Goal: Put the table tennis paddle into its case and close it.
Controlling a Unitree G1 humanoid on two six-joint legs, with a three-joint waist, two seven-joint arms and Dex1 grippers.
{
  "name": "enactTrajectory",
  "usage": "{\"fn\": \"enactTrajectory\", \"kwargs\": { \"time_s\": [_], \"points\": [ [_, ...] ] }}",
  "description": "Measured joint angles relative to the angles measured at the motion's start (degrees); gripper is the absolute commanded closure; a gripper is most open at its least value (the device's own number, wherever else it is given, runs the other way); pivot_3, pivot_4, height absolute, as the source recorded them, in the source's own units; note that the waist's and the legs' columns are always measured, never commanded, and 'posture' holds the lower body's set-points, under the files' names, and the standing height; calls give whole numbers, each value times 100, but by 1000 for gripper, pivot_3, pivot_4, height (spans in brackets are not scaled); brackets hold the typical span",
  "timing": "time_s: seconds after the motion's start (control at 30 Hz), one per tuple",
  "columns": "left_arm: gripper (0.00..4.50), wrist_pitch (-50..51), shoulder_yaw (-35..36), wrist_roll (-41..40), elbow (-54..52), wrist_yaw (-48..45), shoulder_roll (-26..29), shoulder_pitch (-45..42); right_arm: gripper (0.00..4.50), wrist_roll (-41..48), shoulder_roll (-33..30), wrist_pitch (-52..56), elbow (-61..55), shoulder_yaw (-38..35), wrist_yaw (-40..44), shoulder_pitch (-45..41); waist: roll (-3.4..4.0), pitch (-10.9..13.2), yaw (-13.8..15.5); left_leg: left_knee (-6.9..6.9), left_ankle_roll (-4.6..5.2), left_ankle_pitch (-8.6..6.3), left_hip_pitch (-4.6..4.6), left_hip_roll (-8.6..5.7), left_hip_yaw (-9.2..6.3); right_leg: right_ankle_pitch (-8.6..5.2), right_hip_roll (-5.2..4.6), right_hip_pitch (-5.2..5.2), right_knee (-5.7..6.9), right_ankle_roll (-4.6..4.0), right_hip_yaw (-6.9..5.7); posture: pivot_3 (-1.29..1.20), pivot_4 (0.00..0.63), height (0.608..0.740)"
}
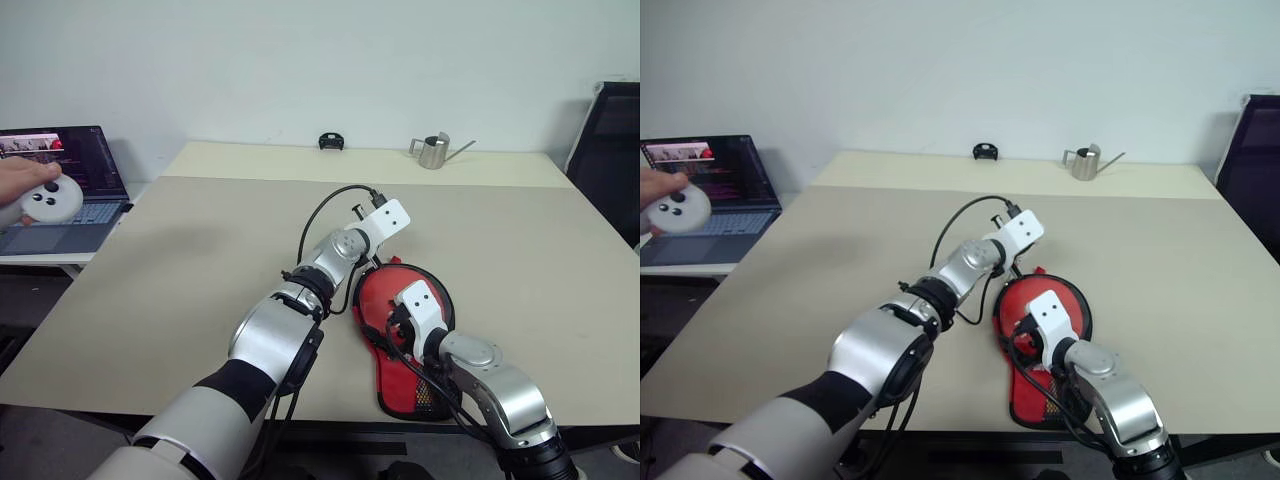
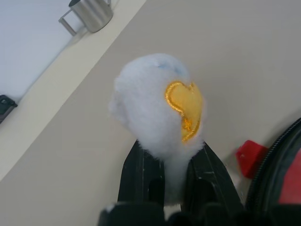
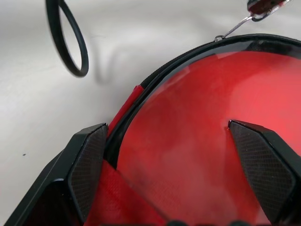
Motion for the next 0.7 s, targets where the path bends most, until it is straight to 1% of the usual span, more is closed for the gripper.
{"fn": "enactTrajectory", "kwargs": {
  "time_s": [0.13, 0.27, 0.47, 0.5, 0.6, 0.67, 0.7],
  "points": [
    [4392, 118, -2, 36, 0, 29, 9, 1, 0, 36, 16, 5, -17, 2, -41, 17, 0, 0, -1, 0, 0, 0, 0, 0, -1, 0, 0, 0, -1, 0, 0, 0, 150, 740],
    [4392, 255, 3, 26, 0, -223, -39, 46, 0, 54, 38, 5, -19, 2, -79, 25, 0, -1, -2, 0, 0, 0, 1, 0, 0, 0, 0, 1, -2, 0, -2, 0, 150, 740],
    [2286, 457, 48, -12, 4, -507, -153, 242, 0, 62, 100, 12, -18, 11, -161, 29, 0, -1, -2, 0, 0, 0, 2, 0, 0, 0, 0, 2, -1, 0, 0, 0, 150, 740],
    [1883, 472, 49, -16, 4, -513, -157, 245, 0, 62, 108, 14, -18, 11, -167, 30, 0, -1, -2, -1, 0, 0, 2, 0, -1, 0, 0, 2, -1, 0, 0, 0, 150, 740],
    [946, 480, 102, -29, -15, -497, -148, 251, 0, 61, 133, 37, -30, 14, -219, 53, 2, -8, -1, -2, 0, 0, 10, 1, -6, 0, 0, 16, -8, 0, 0, 0, 150, 740],
    [203, 482, 132, -36, -45, -455, -148, 279, 0, 61, 142, 111, -104, 30, -271, 91, 2, -15, -1, -2, 0, -1, 13, 0, -12, -1, 0, 24, -15, 1, -1, 0, 150, 740],
    [46, 483, 154, -42, -63, -447, -139, 295, 0, 62, 147, 130, -131, 40, -280, 112, 2, -22, -1, -2, 0, -1, 14, 0, -13, -1, 0, 26, -17, 1, -1, 0, 150, 740]
  ]
}}
